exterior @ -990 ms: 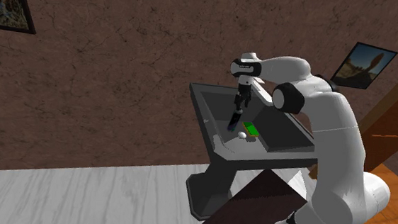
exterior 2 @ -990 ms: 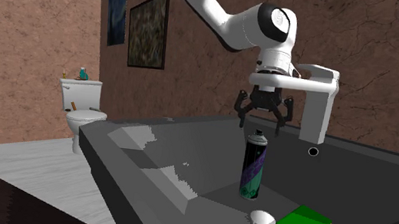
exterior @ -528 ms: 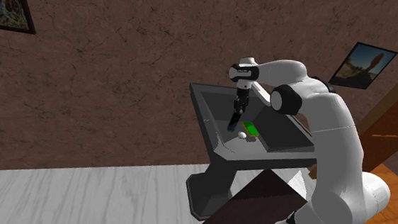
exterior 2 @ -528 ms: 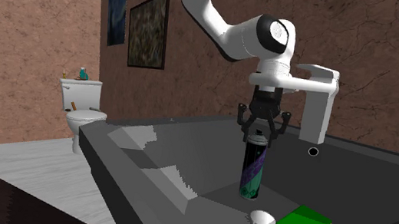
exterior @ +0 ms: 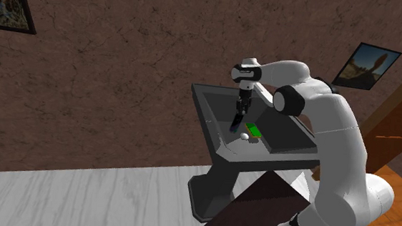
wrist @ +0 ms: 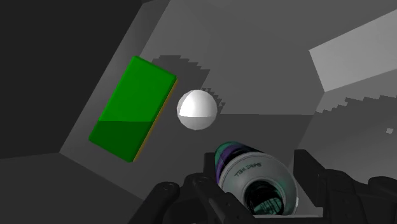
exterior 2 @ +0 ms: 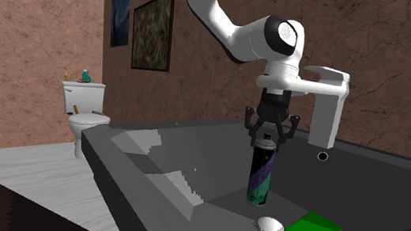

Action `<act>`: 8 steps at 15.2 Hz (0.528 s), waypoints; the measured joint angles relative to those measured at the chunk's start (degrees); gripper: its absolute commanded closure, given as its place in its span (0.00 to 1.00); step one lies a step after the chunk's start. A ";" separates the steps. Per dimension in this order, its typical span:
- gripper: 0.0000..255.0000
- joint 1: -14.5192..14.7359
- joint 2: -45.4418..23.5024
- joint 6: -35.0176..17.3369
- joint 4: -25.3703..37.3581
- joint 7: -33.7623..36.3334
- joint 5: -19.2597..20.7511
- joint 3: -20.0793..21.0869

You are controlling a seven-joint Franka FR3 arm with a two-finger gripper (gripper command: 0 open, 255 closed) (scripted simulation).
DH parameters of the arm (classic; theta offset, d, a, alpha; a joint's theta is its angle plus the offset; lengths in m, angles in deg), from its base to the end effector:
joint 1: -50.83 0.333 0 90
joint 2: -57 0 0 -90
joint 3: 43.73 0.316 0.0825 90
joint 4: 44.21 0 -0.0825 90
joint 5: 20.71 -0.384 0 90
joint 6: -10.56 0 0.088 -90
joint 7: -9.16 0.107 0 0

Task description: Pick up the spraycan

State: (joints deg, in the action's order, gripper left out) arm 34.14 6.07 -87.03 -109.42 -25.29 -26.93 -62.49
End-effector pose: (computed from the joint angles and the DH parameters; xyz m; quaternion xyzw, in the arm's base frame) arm 0.6364 -0.3580 0.2633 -0.9867 -0.0154 0.1612 0.0140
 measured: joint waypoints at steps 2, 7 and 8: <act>1.00 0.04 0.16 0.30 0.07 0.02 0.03 -0.01; 1.00 0.05 1.53 2.83 1.27 -0.13 0.31 -0.25; 1.00 0.05 1.76 3.56 1.78 -0.11 0.35 -0.29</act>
State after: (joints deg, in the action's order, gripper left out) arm 34.19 7.84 -83.46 -107.64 -25.40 -26.58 -62.78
